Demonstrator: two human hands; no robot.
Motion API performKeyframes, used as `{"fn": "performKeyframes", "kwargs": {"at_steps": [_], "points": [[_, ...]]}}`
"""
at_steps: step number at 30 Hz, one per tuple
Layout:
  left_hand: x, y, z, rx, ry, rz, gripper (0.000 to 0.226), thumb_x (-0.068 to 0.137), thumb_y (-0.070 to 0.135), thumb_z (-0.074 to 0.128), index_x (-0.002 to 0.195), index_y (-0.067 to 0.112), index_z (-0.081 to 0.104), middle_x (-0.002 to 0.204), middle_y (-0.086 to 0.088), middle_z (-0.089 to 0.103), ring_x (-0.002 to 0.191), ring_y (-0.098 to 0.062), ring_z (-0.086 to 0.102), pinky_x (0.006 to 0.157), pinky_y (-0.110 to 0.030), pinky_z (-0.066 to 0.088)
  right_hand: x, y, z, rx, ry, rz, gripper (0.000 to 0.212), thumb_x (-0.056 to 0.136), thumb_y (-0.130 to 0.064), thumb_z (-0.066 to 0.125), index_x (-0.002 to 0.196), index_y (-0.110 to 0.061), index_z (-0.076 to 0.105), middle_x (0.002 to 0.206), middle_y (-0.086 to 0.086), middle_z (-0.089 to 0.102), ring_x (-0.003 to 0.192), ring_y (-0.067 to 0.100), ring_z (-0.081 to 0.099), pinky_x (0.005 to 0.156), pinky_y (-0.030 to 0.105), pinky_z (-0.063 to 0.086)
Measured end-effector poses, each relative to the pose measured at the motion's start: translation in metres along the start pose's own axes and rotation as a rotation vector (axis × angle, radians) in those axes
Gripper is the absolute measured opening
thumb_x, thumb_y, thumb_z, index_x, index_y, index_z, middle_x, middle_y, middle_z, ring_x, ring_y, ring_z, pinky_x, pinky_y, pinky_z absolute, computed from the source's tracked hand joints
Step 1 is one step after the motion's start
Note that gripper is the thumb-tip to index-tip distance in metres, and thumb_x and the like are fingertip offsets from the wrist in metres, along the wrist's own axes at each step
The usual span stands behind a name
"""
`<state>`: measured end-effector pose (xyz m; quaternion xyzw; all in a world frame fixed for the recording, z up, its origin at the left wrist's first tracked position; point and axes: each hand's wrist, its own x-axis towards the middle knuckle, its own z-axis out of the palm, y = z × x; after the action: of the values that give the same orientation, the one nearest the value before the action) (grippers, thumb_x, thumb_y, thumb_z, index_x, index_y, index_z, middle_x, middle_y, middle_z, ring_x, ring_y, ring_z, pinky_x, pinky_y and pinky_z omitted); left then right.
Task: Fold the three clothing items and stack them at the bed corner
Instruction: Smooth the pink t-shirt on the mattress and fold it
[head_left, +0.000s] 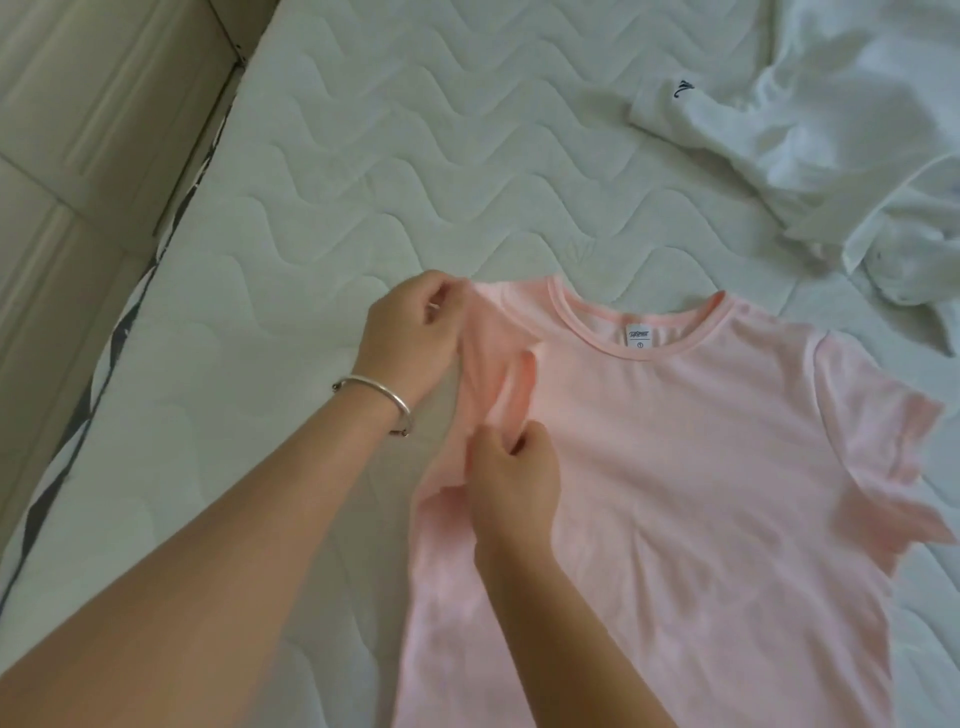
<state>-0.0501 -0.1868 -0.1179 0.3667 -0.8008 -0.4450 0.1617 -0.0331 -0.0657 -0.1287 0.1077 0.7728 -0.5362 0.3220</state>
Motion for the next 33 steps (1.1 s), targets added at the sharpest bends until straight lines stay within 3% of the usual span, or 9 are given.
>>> {"fn": "performKeyframes", "kwargs": {"at_steps": [4,8,12,15,18,21,24,27,33], "points": [[0.007,-0.017,0.006,0.196,-0.059,-0.064,0.029,0.089,0.02,0.054,0.116,0.011,0.056,0.117,-0.009,0.056,0.085,-0.017,0.052,0.084,-0.021,0.036,0.004,0.0,-0.018,0.325,-0.134,0.23,0.016,0.084,-0.021,0.046,0.077,-0.012,0.057,0.072,0.004,0.056,0.065,0.021,0.053,0.059,0.031,0.046],[0.006,-0.006,0.022,0.144,-0.092,-0.124,0.051,0.081,0.041,0.063,0.119,0.008,0.052,0.105,-0.002,0.055,0.094,-0.018,0.054,0.087,-0.024,0.039,0.009,0.002,-0.02,0.36,-0.238,0.179,0.027,0.078,-0.04,0.062,0.098,-0.021,0.061,0.084,0.001,0.065,0.077,0.022,0.063,0.066,0.036,0.053],[0.015,-0.002,0.037,0.363,-0.17,-0.037,0.031,0.078,0.026,0.064,0.102,0.007,0.059,0.103,-0.01,0.057,0.098,-0.027,0.054,0.084,-0.028,0.041,0.011,0.008,-0.016,0.204,-0.228,0.089,0.031,0.078,-0.005,0.049,0.102,-0.023,0.057,0.096,0.008,0.066,0.089,0.032,0.064,0.078,0.049,0.054],[0.018,-0.002,0.036,0.366,-0.082,-0.006,0.017,0.084,0.014,0.052,0.089,0.0,0.061,0.09,-0.019,0.063,0.088,-0.034,0.056,0.08,-0.034,0.043,0.013,0.008,-0.018,0.202,-0.271,0.065,0.036,0.083,0.0,0.045,0.11,-0.02,0.057,0.1,0.005,0.067,0.094,0.028,0.063,0.084,0.044,0.054],[0.021,-0.004,0.029,0.267,-0.009,-0.013,0.027,0.089,0.019,0.053,0.112,0.007,0.059,0.1,-0.014,0.061,0.09,-0.026,0.056,0.081,-0.023,0.035,0.016,0.005,-0.018,0.154,-0.27,0.028,0.021,0.086,-0.008,0.048,0.098,-0.022,0.059,0.097,0.005,0.067,0.092,0.027,0.063,0.084,0.042,0.053],[0.021,0.003,0.029,0.32,-0.168,0.14,0.041,0.087,0.02,0.046,0.127,0.026,0.05,0.11,-0.006,0.04,0.099,-0.023,0.044,0.095,-0.027,0.032,0.019,0.001,-0.018,0.109,-0.291,0.016,0.022,0.085,-0.008,0.048,0.084,-0.029,0.054,0.096,0.006,0.065,0.093,0.028,0.062,0.087,0.046,0.051],[0.027,0.01,0.029,0.593,-0.303,0.199,0.036,0.081,0.012,0.044,0.106,0.031,0.063,0.122,-0.003,0.033,0.111,-0.025,0.032,0.094,-0.03,0.023,0.019,0.003,-0.019,0.085,-0.303,0.01,0.023,0.085,-0.006,0.048,0.082,-0.028,0.051,0.098,0.011,0.064,0.091,0.03,0.062,0.086,0.047,0.051],[0.036,0.01,0.027,0.706,-0.296,0.24,0.022,0.08,0.011,0.048,0.088,0.023,0.063,0.118,-0.003,0.036,0.11,-0.026,0.031,0.084,-0.029,0.019,0.017,0.004,-0.02,0.116,-0.329,0.011,0.025,0.086,-0.005,0.046,0.089,-0.028,0.054,0.096,0.007,0.065,0.084,0.024,0.063,0.081,0.042,0.052],[0.053,0.008,0.012,0.938,-0.375,0.133,0.012,0.086,0.028,0.039,0.083,0.023,0.05,0.111,-0.006,0.043,0.11,-0.026,0.032,0.091,-0.035,0.025,0.021,0.0,-0.016,-0.061,-0.256,-0.049,0.002,0.089,-0.017,0.05,0.089,-0.019,0.051,0.088,-0.002,0.06,0.085,0.021,0.058,0.077,0.036,0.05]]}}
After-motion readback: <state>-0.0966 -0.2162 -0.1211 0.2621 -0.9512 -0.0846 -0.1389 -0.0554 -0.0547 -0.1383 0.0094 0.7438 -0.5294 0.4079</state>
